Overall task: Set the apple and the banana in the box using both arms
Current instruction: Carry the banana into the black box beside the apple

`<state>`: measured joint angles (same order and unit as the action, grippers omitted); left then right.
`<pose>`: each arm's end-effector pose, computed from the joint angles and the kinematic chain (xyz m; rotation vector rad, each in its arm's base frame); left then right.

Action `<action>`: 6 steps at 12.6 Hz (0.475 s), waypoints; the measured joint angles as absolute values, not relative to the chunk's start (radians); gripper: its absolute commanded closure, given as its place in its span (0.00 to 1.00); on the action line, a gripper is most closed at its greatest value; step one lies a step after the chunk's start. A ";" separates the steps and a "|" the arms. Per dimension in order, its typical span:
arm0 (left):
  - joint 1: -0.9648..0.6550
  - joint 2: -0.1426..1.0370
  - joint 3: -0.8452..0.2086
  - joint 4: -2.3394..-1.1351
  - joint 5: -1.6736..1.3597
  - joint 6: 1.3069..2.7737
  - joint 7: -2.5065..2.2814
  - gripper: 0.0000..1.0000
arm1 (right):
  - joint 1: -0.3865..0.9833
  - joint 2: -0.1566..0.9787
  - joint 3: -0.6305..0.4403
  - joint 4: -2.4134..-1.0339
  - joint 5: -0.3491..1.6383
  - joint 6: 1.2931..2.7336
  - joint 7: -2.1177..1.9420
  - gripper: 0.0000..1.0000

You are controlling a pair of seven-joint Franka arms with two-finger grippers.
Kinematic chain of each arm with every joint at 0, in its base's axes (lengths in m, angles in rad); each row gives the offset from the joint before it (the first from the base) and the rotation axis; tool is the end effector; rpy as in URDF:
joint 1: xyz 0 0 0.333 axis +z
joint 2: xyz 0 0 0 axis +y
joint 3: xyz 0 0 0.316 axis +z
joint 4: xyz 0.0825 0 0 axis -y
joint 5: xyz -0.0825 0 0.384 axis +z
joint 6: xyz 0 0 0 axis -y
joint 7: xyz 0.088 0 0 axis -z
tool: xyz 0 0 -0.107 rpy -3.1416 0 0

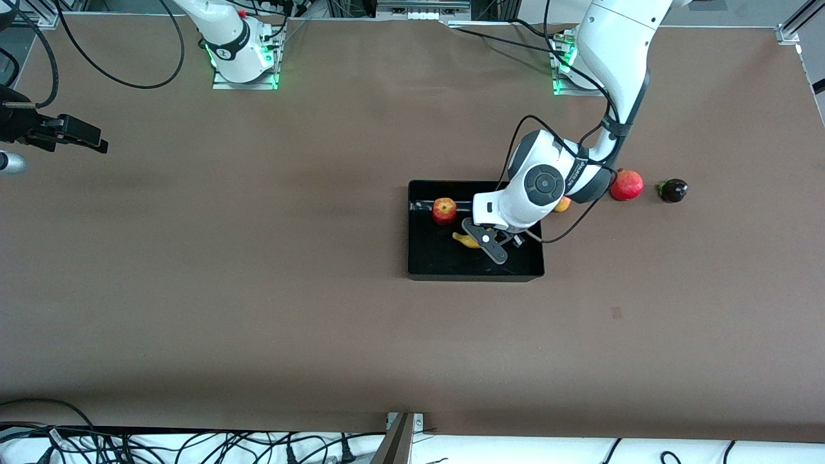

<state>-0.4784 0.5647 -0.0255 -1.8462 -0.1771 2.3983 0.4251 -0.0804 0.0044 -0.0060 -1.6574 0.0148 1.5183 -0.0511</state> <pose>0.5631 -0.3109 0.2170 2.7756 -1.1633 -0.0275 0.5437 -0.0454 0.5774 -3.1087 0.0553 0.2214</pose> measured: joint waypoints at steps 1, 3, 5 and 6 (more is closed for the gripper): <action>-0.479 0.567 -0.025 -1.839 -0.176 2.398 0.437 1.00 | -0.080 0.004 -0.006 -1.657 0.015 1.518 -0.051 0.00; -0.479 0.570 -0.023 -1.834 -0.176 2.398 0.474 1.00 | -0.080 0.004 -0.006 -1.657 0.015 1.518 -0.051 0.00; -0.476 0.570 -0.015 -1.833 -0.176 2.398 0.540 1.00 | -0.080 0.004 -0.006 -1.657 0.015 1.519 -0.051 0.00; -0.470 0.570 -0.010 -1.832 -0.176 2.398 0.570 1.00 | -0.080 0.004 -0.006 -1.657 0.015 1.525 -0.051 0.00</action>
